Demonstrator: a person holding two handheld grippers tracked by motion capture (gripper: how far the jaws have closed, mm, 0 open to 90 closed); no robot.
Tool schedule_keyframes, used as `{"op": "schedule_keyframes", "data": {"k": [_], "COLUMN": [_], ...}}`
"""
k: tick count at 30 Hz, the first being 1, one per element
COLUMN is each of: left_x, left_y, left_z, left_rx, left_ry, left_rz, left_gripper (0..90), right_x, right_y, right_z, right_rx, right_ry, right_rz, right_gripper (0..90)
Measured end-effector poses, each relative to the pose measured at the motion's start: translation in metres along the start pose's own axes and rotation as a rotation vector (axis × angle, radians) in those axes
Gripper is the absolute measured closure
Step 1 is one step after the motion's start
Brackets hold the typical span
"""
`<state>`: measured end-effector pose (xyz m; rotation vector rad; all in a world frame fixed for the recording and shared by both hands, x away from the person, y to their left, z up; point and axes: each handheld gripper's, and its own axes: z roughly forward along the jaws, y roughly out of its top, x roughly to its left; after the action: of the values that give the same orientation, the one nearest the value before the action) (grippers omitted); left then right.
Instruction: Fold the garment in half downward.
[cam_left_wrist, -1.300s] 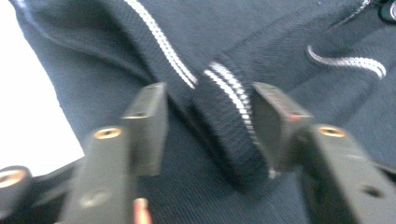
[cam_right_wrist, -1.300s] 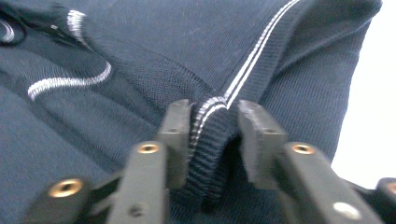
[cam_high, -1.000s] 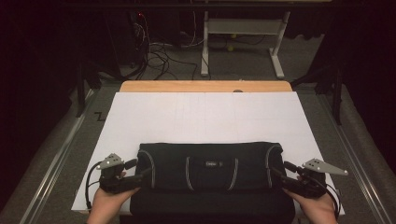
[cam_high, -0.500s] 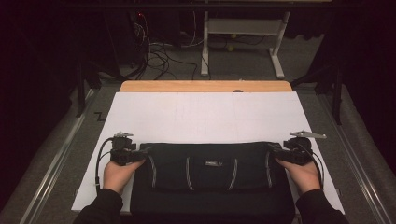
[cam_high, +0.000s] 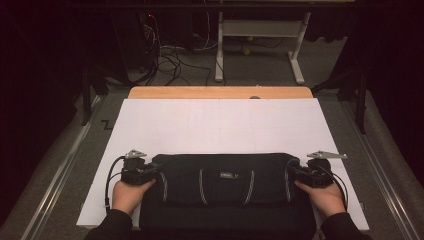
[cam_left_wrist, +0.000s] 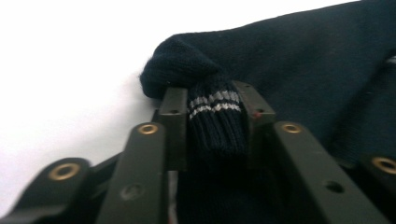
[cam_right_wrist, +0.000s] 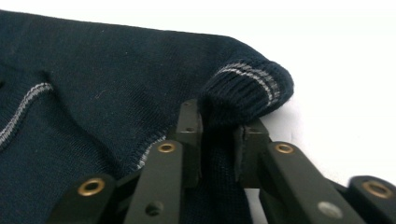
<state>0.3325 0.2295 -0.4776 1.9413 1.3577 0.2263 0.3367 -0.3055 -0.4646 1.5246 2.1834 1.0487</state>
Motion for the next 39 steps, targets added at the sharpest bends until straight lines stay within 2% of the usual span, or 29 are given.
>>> {"op": "schedule_keyframes", "data": {"k": [1,3,6,12,17,22,29,31,34,36,39], "left_x": [0.0,-0.002,-0.001,-0.003,0.001,0.009,0.019,0.021,0.024,0.026,0.028], "left_y": [0.0,0.0,0.005,0.025,0.044,0.067,0.09,0.096,0.103,0.106,0.11], "left_z": [0.0,-0.001,-0.004,-0.008,-0.009,-0.002,0.011,0.015,0.018,0.021,0.028], "left_rx": [-0.003,-0.017,-0.057,-0.08,-0.102,-0.099,-0.111,-0.112,-0.136,-0.129,-0.117], "left_ry": [0.0,0.027,0.041,0.075,0.091,0.12,0.135,0.155,0.158,0.165,0.181], "left_rz": [0.008,0.037,0.042,0.081,0.068,0.059,0.059,0.067,0.032,0.032,0.031], "left_gripper": [70.0,72.0,73.1,74.5,74.5,74.3,74.1,74.0,73.9,73.8,73.6], "right_x": [0.001,0.002,0.001,0.005,0.004,0.002,-0.006,-0.008,-0.01,-0.013,-0.014], "right_y": [0.001,0.004,0.009,0.025,0.041,0.057,0.081,0.087,0.093,0.098,0.105], "right_z": [0.0,-0.001,-0.003,-0.007,-0.009,-0.003,0.014,0.021,0.03,0.035,0.041], "right_rx": [-0.003,-0.015,-0.046,-0.08,-0.108,-0.127,-0.152,-0.15,-0.169,-0.166,-0.176], "right_ry": [-0.007,-0.029,-0.041,-0.075,-0.092,-0.121,-0.157,-0.175,-0.205,-0.211,-0.228], "right_rz": [-0.023,-0.051,-0.055,-0.114,-0.128,-0.144,-0.152,-0.154,-0.142,-0.131,-0.141], "right_gripper": [78.5,79.2,79.5,79.7,79.6,79.4,79.2,79.1,79.1,79.0,78.9]}}
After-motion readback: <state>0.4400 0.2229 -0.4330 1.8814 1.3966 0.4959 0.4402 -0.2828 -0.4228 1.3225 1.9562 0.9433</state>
